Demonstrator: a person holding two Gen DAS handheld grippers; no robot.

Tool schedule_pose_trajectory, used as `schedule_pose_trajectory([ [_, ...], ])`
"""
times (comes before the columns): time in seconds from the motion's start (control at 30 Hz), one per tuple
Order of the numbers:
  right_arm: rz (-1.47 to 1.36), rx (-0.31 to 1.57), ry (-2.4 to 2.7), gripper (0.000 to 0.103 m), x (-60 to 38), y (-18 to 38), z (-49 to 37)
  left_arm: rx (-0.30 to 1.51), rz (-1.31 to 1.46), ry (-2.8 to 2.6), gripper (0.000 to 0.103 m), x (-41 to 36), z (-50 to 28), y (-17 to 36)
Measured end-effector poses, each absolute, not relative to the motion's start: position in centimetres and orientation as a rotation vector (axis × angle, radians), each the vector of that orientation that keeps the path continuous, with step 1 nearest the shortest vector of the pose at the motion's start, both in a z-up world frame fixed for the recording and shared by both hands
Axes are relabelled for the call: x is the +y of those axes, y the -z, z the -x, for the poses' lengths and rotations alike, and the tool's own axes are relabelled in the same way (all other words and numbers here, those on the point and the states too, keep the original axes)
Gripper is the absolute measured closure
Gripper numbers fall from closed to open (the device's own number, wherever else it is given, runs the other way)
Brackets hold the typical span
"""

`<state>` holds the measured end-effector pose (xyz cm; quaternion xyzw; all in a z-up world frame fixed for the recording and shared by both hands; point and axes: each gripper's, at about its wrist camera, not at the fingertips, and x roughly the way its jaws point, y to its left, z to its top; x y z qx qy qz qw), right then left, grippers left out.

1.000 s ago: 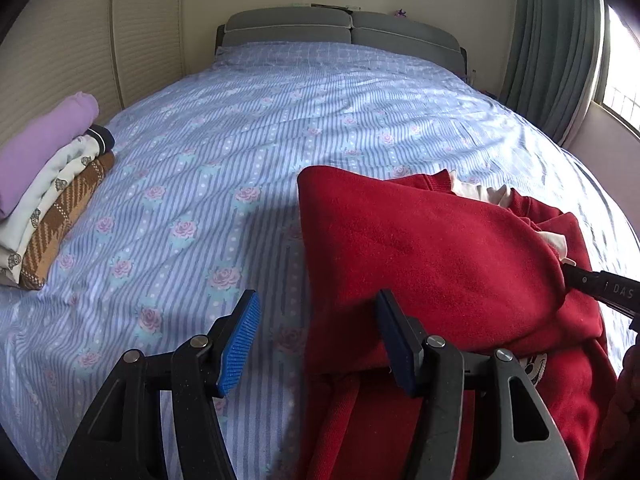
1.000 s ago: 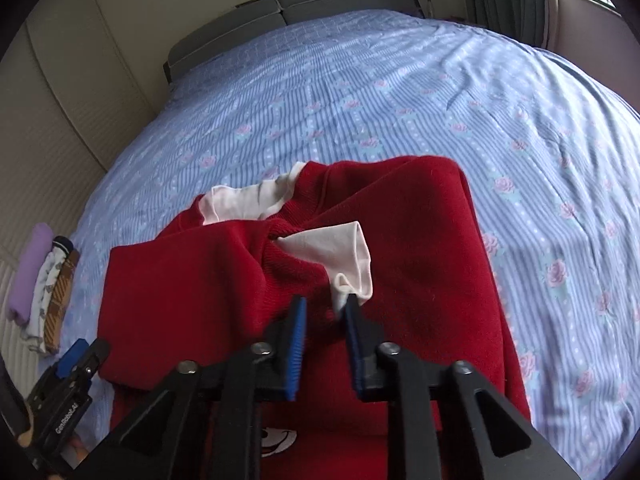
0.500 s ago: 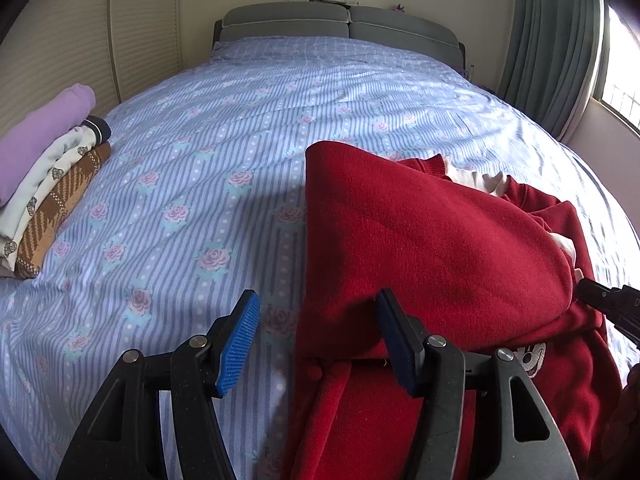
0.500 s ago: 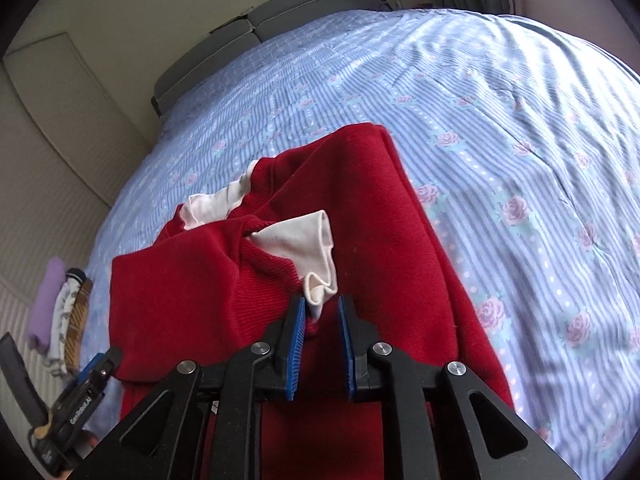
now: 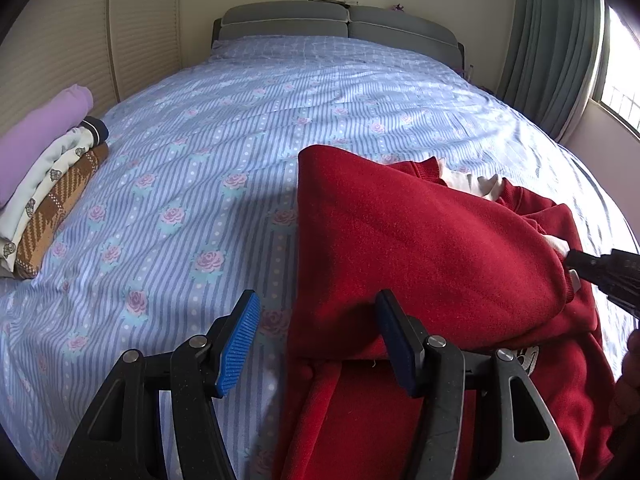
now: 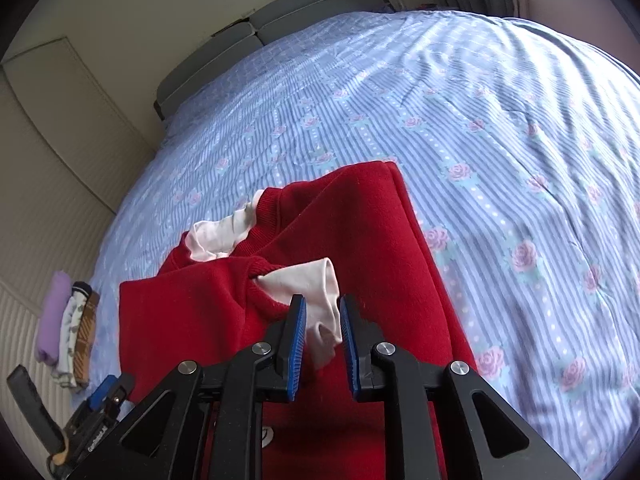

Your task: Fold small clothes

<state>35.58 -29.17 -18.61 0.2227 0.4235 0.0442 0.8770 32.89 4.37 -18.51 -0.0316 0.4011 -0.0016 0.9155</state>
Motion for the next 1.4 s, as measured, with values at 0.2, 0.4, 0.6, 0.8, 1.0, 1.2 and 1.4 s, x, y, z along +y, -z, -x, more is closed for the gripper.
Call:
schedule_pose_trajectory([
  [0.2,-0.448,0.910,-0.172,0.096,-29.1,19.5,-37.5,0.825,0.062,0.012,0.044,3.8,-33.1,18.6],
  [0.4,-0.355,0.821,-0.171,0.099,-29.1,17.5,-38.6,0.822,0.063,0.019,0.043,3.5,-33.4,18.6],
  [0.6,-0.372,0.880,-0.177,0.098,-29.1,19.1,-38.6,0.827,0.061,0.018,0.043,3.6,-33.3,18.8],
  [0.8,-0.371,0.875,-0.152,0.089,-29.2,19.1,-35.9,0.826,0.052,0.018,0.043,3.5,-33.1,18.9],
  [1.0,-0.229,0.880,-0.117,0.089,-28.1,19.5,-34.9,0.841,0.054,0.013,0.041,3.9,-33.0,19.1],
  [1.2,-0.188,0.854,-0.101,0.085,-28.0,17.7,-33.7,0.825,0.051,0.030,0.041,4.3,-32.1,17.9],
  [1.4,-0.161,0.767,-0.088,0.054,-28.1,14.3,-28.9,0.809,0.026,0.058,0.041,4.2,-29.5,16.3],
])
